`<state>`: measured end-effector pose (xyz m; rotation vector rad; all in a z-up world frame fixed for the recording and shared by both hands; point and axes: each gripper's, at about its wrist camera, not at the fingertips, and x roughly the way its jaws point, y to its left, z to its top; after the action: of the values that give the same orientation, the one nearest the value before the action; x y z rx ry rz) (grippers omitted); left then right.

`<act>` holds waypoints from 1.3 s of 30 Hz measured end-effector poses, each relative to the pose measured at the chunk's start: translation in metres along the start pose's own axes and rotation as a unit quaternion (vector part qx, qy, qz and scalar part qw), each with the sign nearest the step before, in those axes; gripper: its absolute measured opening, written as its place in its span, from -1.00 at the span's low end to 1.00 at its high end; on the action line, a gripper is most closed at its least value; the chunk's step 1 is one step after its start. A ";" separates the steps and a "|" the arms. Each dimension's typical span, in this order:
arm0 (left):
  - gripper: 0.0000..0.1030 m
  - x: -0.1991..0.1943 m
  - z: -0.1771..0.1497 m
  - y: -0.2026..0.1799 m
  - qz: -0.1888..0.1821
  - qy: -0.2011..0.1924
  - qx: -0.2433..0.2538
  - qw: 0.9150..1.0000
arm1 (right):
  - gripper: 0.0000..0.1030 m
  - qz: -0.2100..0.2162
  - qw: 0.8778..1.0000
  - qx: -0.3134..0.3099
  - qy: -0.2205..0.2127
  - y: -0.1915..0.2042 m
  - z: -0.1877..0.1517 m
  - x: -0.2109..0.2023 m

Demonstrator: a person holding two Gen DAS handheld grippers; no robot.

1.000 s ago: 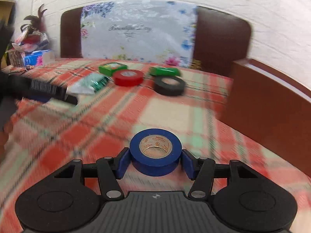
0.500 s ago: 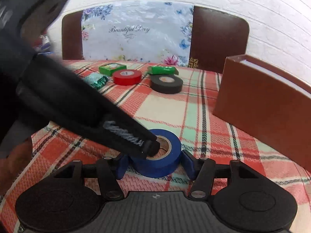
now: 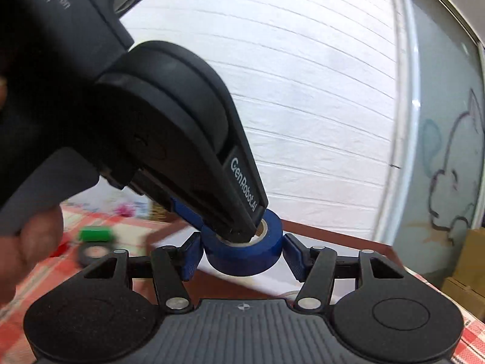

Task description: Organize objects

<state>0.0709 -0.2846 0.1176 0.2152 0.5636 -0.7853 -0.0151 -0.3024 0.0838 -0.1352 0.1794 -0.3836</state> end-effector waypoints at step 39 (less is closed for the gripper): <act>0.43 -0.074 -0.127 0.087 0.200 0.055 -0.083 0.975 | 0.44 0.106 0.989 0.003 0.105 0.089 -0.036 -0.071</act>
<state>0.0401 -0.1301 0.0509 0.2101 0.6608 -0.3355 -0.0545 -0.1966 0.0447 -0.0690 0.3974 -0.1861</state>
